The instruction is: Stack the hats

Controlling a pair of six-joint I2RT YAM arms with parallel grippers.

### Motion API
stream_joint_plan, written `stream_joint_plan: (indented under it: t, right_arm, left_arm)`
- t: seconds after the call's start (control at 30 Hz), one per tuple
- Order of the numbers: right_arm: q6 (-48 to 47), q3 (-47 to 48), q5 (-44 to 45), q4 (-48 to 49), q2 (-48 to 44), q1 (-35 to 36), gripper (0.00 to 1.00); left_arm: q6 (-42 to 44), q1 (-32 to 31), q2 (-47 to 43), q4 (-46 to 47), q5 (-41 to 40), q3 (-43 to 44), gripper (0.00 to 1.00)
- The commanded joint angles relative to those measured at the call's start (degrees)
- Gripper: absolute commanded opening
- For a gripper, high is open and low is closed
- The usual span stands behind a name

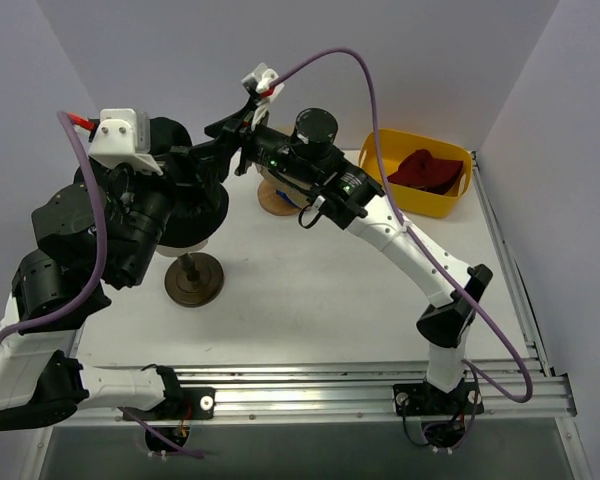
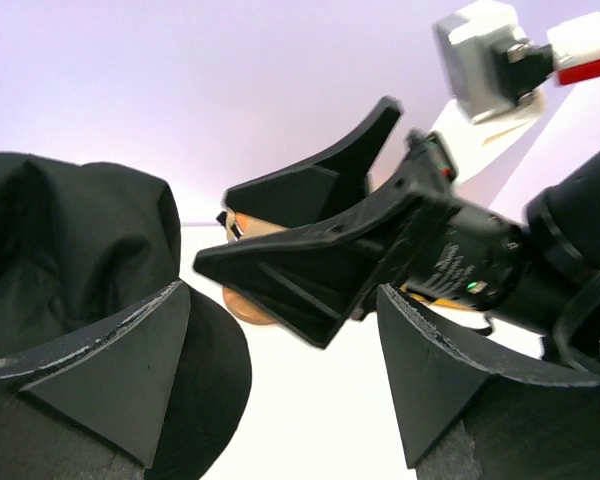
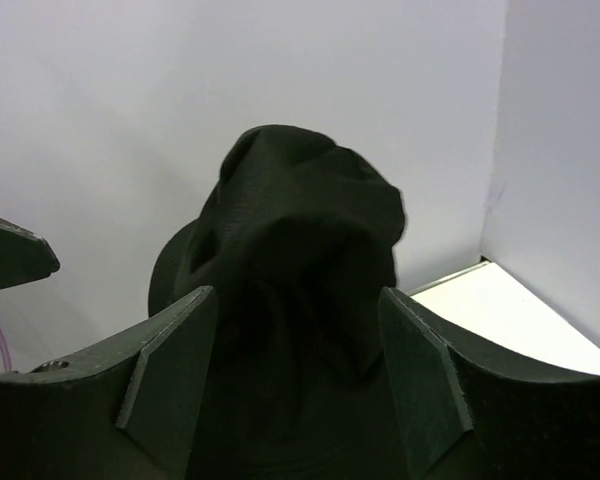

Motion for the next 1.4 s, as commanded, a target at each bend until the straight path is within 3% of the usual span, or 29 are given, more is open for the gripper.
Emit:
stream_joint_plan:
  t: [0.0,0.1,0.3,0.53,0.73,0.77,0.9,1.07,1.2,1.37]
  right_arm:
    - [0.2,-1.8,-0.6,4.7,-4.8,-1.1,0.61]
    - [0.0,-2.1,-1.2,3.6,-5.6,-1.7,0.61]
    - [-0.3,-8.1,0.4,3.5,-10.6,-2.4,0.61]
    - [0.8,-26.7,1.5,6.0,-23.3,-5.7,0.62]
    - [1.3,-32.1,2.6,5.2,-29.3,-6.9,0.62]
    - [2.6,-33.2,6.5,4.9,-29.7,-6.9,0.62]
    - [5.5,-36.7,16.5,2.8,-32.0,-7.0,0.61]
    - [5.9,-40.8,17.6,3.2,-35.4,-7.2,0.61]
    - [6.8,-42.2,16.7,3.4,-36.3,-7.1,0.61]
    - [6.8,-43.6,15.9,3.5,-36.2,-7.2,0.62]
  left_arm:
    - [3.6,0.8,1.9,1.2,-1.8,3.5,0.84]
    - [4.6,2.7,3.2,1.1,-4.3,5.3,0.84]
    - [-0.2,11.4,5.8,-4.5,1.2,10.8,0.79]
    - [-4.5,22.3,8.4,-7.4,3.7,15.9,0.72]
    - [-11.2,30.1,8.1,-13.5,10.4,18.3,0.68]
    - [-13.6,32.3,7.9,-14.5,11.5,17.0,0.68]
    - [-19.4,40.9,3.5,-13.6,20.5,8.8,0.68]
    - [-23.1,52.2,2.4,-12.7,36.7,9.1,0.68]
    - [-26.3,58.3,3.6,-13.2,40.8,8.6,0.66]
    - [-28.4,71.8,1.3,-12.6,46.6,6.0,0.64]
